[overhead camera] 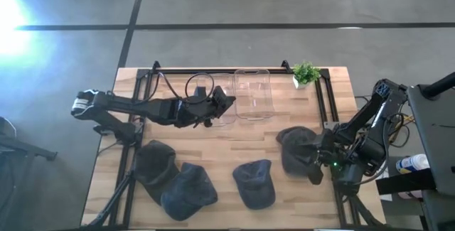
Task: Pick & Place hat
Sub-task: Put the right black cap into the right transparent bin
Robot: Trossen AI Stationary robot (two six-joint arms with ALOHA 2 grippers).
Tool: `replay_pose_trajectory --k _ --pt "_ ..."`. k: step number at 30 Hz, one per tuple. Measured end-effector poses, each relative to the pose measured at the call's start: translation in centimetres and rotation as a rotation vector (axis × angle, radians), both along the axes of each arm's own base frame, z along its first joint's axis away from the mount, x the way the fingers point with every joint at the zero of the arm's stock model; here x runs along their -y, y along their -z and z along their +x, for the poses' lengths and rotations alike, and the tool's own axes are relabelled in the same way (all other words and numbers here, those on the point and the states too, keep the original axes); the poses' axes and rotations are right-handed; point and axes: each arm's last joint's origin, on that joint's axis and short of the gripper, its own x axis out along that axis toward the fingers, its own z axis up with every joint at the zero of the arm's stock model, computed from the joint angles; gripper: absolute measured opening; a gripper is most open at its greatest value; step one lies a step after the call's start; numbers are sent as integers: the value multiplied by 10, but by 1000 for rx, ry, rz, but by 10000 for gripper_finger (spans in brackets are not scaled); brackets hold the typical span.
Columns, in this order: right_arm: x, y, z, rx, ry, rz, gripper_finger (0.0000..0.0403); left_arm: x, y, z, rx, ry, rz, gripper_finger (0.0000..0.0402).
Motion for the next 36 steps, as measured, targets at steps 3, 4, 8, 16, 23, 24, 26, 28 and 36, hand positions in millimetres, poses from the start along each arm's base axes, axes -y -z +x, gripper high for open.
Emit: replay_pose_trajectory --k 3,4,8,16,23,24,26,28,36 --pt "0 0 0 0 0 0 228 0 0 0 -4 1 3 140" --pt "0 0 0 0 0 1 228 0 0 0 -7 2 6 140" --pt "0 0 0 0 0 1 228 0 0 0 -40 18 59 140" --pt "0 0 0 1 0 1 228 0 0 0 -124 63 204 140" --pt "0 0 0 2 0 3 228 3 1 1 -161 172 268 140" --pt "0 0 0 2 1 4 228 4 1 1 -158 197 263 140" --pt "0 0 0 2 0 3 228 6 1 1 -152 242 254 140" --pt "0 0 0 3 1 5 228 7 1 2 -152 274 256 140" --pt "-1 0 0 4 0 6 228 8 1 2 -203 327 373 140"
